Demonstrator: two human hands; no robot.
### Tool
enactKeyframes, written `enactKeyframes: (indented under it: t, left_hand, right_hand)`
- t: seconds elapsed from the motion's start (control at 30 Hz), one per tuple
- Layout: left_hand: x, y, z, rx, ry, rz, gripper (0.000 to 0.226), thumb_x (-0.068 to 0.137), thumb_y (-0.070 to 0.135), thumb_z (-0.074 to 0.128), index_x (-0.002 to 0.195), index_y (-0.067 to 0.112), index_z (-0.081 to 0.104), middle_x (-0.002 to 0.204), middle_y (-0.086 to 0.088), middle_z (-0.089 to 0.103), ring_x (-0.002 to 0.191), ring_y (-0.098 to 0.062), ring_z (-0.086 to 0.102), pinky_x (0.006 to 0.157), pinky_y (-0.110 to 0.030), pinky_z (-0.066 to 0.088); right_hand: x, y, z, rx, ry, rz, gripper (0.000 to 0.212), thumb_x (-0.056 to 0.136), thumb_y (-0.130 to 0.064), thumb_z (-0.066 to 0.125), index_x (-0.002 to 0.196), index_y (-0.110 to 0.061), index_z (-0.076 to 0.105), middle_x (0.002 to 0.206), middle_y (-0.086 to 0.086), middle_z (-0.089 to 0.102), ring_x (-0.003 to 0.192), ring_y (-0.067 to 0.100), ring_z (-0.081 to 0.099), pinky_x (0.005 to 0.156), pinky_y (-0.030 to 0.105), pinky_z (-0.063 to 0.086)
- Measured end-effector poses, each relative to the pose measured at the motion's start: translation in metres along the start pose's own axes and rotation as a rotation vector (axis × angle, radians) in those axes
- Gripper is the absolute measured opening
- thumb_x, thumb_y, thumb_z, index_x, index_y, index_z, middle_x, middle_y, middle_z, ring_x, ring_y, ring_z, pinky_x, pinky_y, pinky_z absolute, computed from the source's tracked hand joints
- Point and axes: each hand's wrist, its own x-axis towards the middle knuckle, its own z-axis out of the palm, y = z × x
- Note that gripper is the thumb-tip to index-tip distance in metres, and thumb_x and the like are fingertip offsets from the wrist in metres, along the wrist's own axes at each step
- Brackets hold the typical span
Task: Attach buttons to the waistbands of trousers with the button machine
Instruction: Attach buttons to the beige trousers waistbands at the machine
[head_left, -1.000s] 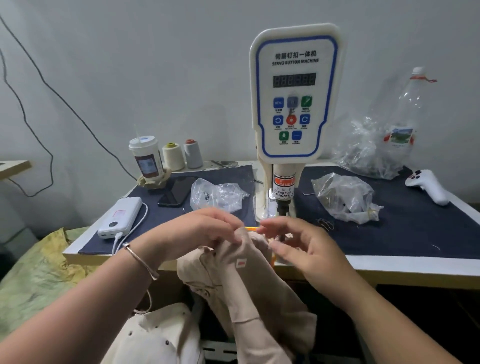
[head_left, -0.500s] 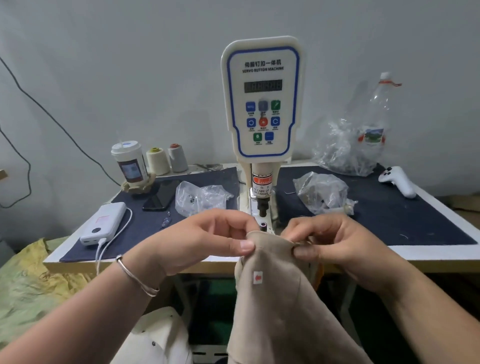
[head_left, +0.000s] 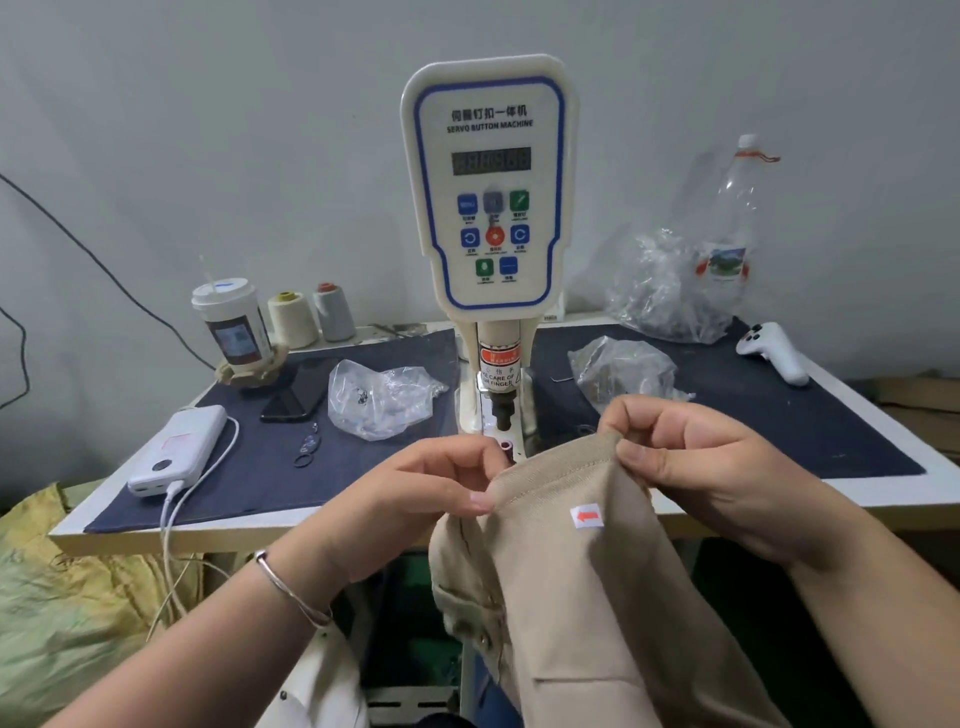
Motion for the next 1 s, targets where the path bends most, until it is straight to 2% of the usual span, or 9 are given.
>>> enactKeyframes:
  t: [0.17,0.3,0.37,0.53,0.63,0.73,0.83,0.9,1.0]
  left_hand:
    - [0.004,-0.019,-0.012,-0.053,0.136,-0.009,0.008,0.079,0.006,0.059,0.081,0.01,0.066,0.079,-0.005,0.064,0.073,-0.014,0.059,0.07,-0.019,0.047]
    - [0.017,-0.037,-0.029,0.018,0.267,-0.008,0.009,0.082,0.017,0.06,0.073,0.014,0.061,0.073,-0.004,0.054,0.069,-0.014,0.05,0.066,-0.02,0.042]
    - [0.023,-0.047,-0.038,0.037,0.311,-0.027,0.015,0.079,0.026,0.065,0.07,0.016,0.058,0.07,-0.002,0.053,0.065,-0.013,0.05,0.062,-0.021,0.041]
    - [0.034,-0.078,-0.061,0.104,0.411,-0.072,0.019,0.07,0.034,0.064,0.063,0.019,0.054,0.063,0.001,0.048,0.063,-0.013,0.046,0.058,-0.022,0.037]
    - [0.04,-0.095,-0.075,0.075,0.443,-0.126,0.018,0.067,0.034,0.064,0.059,0.021,0.054,0.055,0.002,0.045,0.046,-0.011,0.042,0.045,-0.018,0.034]
    - [0.048,-0.109,-0.086,0.092,0.48,-0.141,0.019,0.067,0.035,0.065,0.058,0.022,0.053,0.054,0.004,0.043,0.047,-0.01,0.038,0.044,-0.018,0.031]
    - [0.056,-0.117,-0.096,0.08,0.528,-0.153,0.023,0.063,0.036,0.068,0.059,0.019,0.054,0.057,0.0,0.042,0.053,-0.015,0.036,0.049,-0.029,0.024]
    - [0.06,-0.119,-0.099,0.084,0.541,-0.189,0.022,0.061,0.037,0.068,0.058,0.02,0.054,0.056,0.001,0.042,0.051,-0.014,0.034,0.045,-0.026,0.023]
    - [0.063,-0.123,-0.101,0.085,0.571,-0.247,0.017,0.065,0.031,0.065,0.054,0.023,0.055,0.054,0.004,0.041,0.052,-0.011,0.033,0.044,-0.023,0.022]
  right_hand:
    - [0.014,0.02,-0.009,0.042,0.068,0.054,0.016,0.083,-0.018,0.06,0.085,-0.003,0.055,0.073,0.012,0.048,0.065,0.024,0.037,0.059,0.034,0.028]
    - [0.039,0.035,-0.016,0.025,0.097,0.124,0.008,0.089,-0.01,0.055,0.083,-0.006,0.053,0.069,0.002,0.056,0.062,0.01,0.051,0.058,0.024,0.037]
    - [0.052,0.045,-0.021,0.035,0.123,0.196,0.012,0.092,-0.005,0.049,0.082,-0.01,0.053,0.067,-0.002,0.057,0.059,0.007,0.053,0.056,0.021,0.039]
    - [0.073,0.074,-0.03,0.001,0.099,0.311,0.019,0.097,-0.002,0.046,0.08,-0.008,0.054,0.065,-0.002,0.054,0.057,0.006,0.052,0.054,0.021,0.043]
    - [0.082,0.086,-0.032,0.004,0.102,0.33,0.019,0.097,-0.003,0.045,0.081,-0.007,0.055,0.065,0.0,0.055,0.057,0.007,0.053,0.051,0.019,0.044]
    - [0.086,0.096,-0.035,0.094,0.15,0.325,0.022,0.093,-0.002,0.047,0.075,-0.009,0.058,0.064,0.003,0.053,0.054,0.009,0.05,0.045,0.018,0.04]
    - [0.089,0.103,-0.038,0.15,0.166,0.308,0.014,0.082,-0.01,0.056,0.069,-0.012,0.058,0.062,0.003,0.051,0.053,0.011,0.047,0.044,0.021,0.035]
    - [0.09,0.108,-0.039,0.161,0.183,0.316,0.007,0.075,-0.013,0.058,0.068,-0.012,0.057,0.061,0.004,0.049,0.053,0.014,0.044,0.048,0.027,0.028]
    - [0.091,0.117,-0.04,0.167,0.215,0.323,0.006,0.071,-0.013,0.06,0.066,-0.012,0.057,0.06,0.004,0.045,0.054,0.014,0.04,0.051,0.029,0.023]
